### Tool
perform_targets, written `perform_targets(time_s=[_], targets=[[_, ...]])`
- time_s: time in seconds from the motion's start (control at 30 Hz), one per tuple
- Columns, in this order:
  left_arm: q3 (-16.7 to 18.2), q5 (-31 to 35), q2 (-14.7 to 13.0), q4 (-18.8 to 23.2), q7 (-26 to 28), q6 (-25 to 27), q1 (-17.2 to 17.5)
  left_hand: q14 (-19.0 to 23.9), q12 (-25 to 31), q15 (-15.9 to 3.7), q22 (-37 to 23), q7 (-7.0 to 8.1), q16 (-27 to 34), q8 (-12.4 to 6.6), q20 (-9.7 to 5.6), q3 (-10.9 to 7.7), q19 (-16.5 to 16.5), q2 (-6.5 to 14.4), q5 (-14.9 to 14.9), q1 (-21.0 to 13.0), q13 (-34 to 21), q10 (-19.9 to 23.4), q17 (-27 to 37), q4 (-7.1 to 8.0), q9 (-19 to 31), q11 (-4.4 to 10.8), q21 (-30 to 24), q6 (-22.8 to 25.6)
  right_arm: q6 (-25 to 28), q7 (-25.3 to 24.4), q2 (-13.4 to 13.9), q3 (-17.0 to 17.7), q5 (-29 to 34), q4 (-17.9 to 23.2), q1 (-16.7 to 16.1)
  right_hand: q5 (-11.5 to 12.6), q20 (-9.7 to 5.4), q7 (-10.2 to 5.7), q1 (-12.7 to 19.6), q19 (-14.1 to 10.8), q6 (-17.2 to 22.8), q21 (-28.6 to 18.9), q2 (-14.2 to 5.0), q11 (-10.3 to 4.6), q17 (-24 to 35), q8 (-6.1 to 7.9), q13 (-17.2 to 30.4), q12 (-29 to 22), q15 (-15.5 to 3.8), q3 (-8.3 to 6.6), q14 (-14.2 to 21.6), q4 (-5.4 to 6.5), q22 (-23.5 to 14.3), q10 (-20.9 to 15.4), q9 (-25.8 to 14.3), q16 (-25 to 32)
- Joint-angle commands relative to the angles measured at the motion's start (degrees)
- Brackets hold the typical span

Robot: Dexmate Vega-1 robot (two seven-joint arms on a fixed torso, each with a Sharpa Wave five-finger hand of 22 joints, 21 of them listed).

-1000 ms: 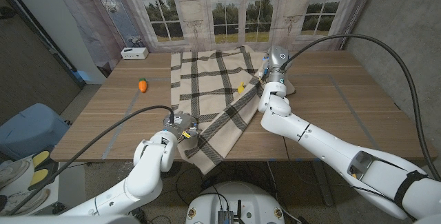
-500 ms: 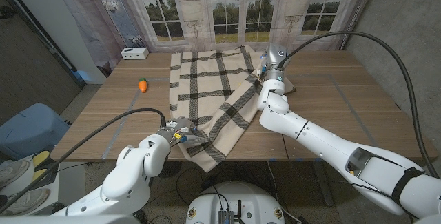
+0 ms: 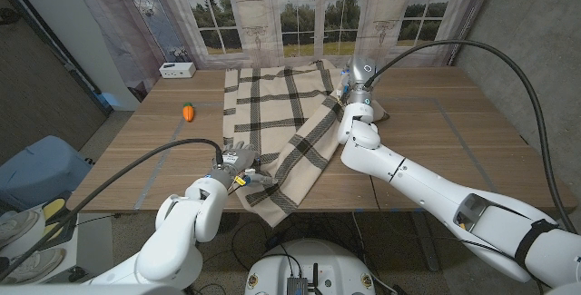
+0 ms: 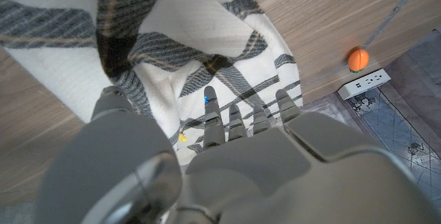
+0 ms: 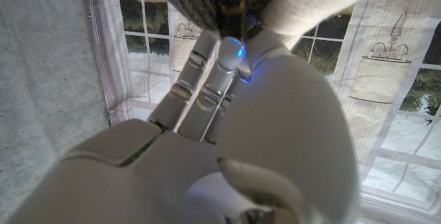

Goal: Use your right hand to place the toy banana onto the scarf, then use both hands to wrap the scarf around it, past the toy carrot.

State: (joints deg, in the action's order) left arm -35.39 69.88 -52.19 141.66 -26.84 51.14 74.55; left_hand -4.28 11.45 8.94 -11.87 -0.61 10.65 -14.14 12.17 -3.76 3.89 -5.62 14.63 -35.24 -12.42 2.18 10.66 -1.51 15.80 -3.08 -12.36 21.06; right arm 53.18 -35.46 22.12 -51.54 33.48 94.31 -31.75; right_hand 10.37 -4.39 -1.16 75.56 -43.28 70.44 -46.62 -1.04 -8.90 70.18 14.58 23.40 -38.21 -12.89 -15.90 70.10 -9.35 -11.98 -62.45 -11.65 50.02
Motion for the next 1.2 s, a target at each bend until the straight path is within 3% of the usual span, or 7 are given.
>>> perform_targets(time_s=[0.03, 0.37, 0.63, 0.83, 1.03, 1.07, 1.2], targets=[[-0.3, 14.0, 6.5, -4.8, -14.1, -6.1, -1.7, -0.5, 0.2, 0.14, -0.2, 0.05, -0.1, -0.22, 0.12, -0.11, -0.3, -0.1, 0.5, -1.5, -0.1, -0.5, 0.0, -0.68, 0.2, 0.02, -0.3, 0.2, -1.2, -0.3, 0.5, 0.8, -0.3, 0.7, -0.6, 0.0, -0.05, 0.12, -0.3, 0.4, 0.4, -0.5, -0.04, 5.39, 0.1, -0.11, 4.7, 0.0, 0.14, -0.62, -0.4, 0.08, 0.0, -6.4, -0.1, 0.3], [0.4, 16.8, 11.3, -9.0, -17.6, -11.1, -2.2, 0.0, 0.8, -0.43, -0.2, 0.63, 0.3, -1.67, 0.12, -0.96, -0.6, 1.1, 1.4, -4.5, -0.1, 0.3, -0.1, -1.97, 0.6, 0.47, -0.5, 2.5, -2.0, -0.7, 1.0, 1.7, -0.4, 0.9, -1.1, 0.0, -0.04, 0.23, -0.3, 0.6, 0.5, -0.8, -0.04, 5.59, 0.1, -0.28, 4.7, 0.1, 0.14, -0.87, -0.4, 0.06, 0.1, -6.4, -0.2, 0.4], [0.5, 17.8, 13.8, -11.4, -16.7, -13.3, -1.9, 1.2, 1.7, -1.31, -0.2, 2.50, 0.6, -3.39, 0.13, -2.79, -1.2, 3.7, 1.7, -8.3, 0.0, 2.5, -0.2, -3.52, 0.8, 1.95, -0.9, 5.7, -3.0, -0.4, 1.3, 2.1, -0.7, 0.5, -1.0, 0.0, -0.08, 0.20, -0.3, 0.7, 0.5, -1.1, 0.11, 5.52, 0.1, -0.43, 4.8, 0.2, 0.14, -1.01, -0.6, 0.01, 0.1, -6.4, -0.2, 0.5], [-0.5, 24.1, 16.2, -14.5, -15.9, -12.7, -1.5, 6.2, 3.8, -5.15, 0.2, 1.02, 1.1, -8.31, 0.07, -7.39, -5.6, 9.6, -1.7, -16.7, 0.5, 10.7, -0.5, -7.12, -1.1, 6.11, -2.2, 22.4, -4.0, -0.4, 1.7, 2.4, -0.8, 0.4, -1.1, 0.0, -0.10, 0.20, -0.4, 0.8, 0.5, -1.4, 0.18, 5.52, 0.1, -0.57, 4.8, 0.3, 0.14, -1.17, -0.6, 0.01, 0.2, -6.4, -0.2, 0.5], [-0.2, 29.3, 19.1, -19.1, -9.4, -9.7, 0.4, 11.9, 4.7, -9.23, 0.5, 0.18, 1.4, -10.87, -0.20, -10.37, -9.5, 11.4, -4.1, -22.6, 0.9, 17.6, -0.7, -8.13, -2.8, 8.75, -3.0, 35.2, -4.1, -0.2, 1.9, 2.3, -0.6, 0.4, -1.2, 0.0, -0.14, 0.16, -0.4, 0.9, 0.7, -1.6, 0.22, 5.56, 0.1, -0.63, 4.9, 0.4, 0.14, -1.31, -0.7, 0.02, 0.3, -6.4, -0.3, 0.6], [-0.4, 31.0, 19.7, -20.4, -7.3, -8.8, 0.7, 13.8, 5.2, -10.60, 0.5, -0.40, 1.5, -12.20, -0.87, -11.37, -11.5, 12.0, -4.1, -24.6, 1.0, 20.6, -0.8, -8.30, -2.8, 9.48, -3.6, 39.9, -4.2, 0.1, 2.0, 2.2, -0.5, 0.5, -1.1, 0.0, -0.17, 0.30, -0.4, 1.0, 0.7, -1.6, 0.23, 5.55, 0.1, -0.63, 4.9, 0.4, 0.14, -1.34, -0.7, 0.02, 0.3, -6.3, -0.3, 0.6], [0.6, 31.3, 21.9, -22.3, 1.0, -5.3, 2.6, 17.3, 5.9, -12.62, 0.4, -0.26, 1.7, -12.88, -2.10, -12.80, -14.7, 13.0, -3.8, -27.4, 1.0, 24.8, -0.7, -8.25, -1.6, 10.52, -4.7, 41.0, -4.3, 0.3, 1.9, 1.9, -0.2, 0.2, -0.9, 0.0, -0.18, 0.27, -0.4, 1.1, 0.7, -1.8, 0.27, 5.58, 0.1, -0.72, 4.9, 0.5, 0.14, -1.47, -0.7, 0.00, 0.3, -6.4, -0.3, 0.6]])
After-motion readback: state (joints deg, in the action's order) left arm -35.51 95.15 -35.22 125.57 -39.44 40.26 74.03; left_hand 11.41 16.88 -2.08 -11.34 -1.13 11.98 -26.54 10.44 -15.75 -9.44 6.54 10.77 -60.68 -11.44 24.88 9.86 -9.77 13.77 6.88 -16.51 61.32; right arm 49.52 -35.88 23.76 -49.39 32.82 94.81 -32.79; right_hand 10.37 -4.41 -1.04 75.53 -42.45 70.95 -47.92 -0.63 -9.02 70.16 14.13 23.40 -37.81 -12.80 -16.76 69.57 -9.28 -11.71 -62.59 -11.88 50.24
